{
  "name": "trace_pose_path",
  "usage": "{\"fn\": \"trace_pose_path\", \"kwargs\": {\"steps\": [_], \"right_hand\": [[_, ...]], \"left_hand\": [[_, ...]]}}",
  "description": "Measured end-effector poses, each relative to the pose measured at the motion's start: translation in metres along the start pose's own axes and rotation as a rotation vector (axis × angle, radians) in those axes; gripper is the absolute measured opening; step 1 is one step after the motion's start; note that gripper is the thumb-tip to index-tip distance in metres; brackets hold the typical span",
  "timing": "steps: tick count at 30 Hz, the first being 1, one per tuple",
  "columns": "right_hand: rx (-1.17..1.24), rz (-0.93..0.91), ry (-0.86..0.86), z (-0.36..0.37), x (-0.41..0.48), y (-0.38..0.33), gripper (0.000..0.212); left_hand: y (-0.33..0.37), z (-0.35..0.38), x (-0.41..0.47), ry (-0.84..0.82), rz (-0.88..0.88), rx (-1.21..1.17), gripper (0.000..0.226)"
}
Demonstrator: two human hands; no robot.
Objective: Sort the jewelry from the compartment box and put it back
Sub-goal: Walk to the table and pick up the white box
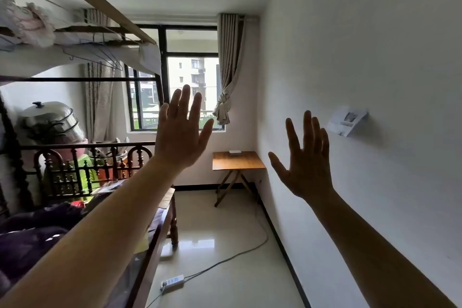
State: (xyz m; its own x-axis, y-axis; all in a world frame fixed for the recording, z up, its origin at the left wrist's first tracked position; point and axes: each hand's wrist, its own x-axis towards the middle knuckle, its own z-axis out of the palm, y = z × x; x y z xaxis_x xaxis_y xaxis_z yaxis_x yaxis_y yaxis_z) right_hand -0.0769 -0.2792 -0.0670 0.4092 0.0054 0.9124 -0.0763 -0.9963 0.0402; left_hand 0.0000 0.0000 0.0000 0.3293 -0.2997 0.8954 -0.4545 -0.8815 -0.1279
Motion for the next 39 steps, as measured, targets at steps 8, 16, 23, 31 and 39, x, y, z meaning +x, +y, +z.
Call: {"fn": "trace_pose_path", "kwargs": {"steps": [8,16,23,31,39], "right_hand": [[0.049,-0.026,-0.003,0.056,0.019,-0.011,0.081],[0.038,-0.007,-0.091,0.186,0.038,-0.056,0.082],[-0.02,-0.002,-0.22,0.297,0.057,-0.084,0.082],[-0.025,0.082,-0.246,0.414,0.078,-0.051,0.081],[0.012,0.144,-0.29,0.583,0.126,0.023,0.081]], "left_hand": [[-0.019,0.05,-0.006,-0.007,0.013,0.035,0.068],[-0.127,0.149,-0.014,-0.042,-0.038,0.058,0.069],[-0.21,0.254,-0.001,-0.14,-0.141,-0.037,0.069],[-0.211,0.407,0.037,-0.259,-0.061,-0.087,0.07],[-0.21,0.579,0.091,-0.369,-0.048,-0.026,0.073]]}}
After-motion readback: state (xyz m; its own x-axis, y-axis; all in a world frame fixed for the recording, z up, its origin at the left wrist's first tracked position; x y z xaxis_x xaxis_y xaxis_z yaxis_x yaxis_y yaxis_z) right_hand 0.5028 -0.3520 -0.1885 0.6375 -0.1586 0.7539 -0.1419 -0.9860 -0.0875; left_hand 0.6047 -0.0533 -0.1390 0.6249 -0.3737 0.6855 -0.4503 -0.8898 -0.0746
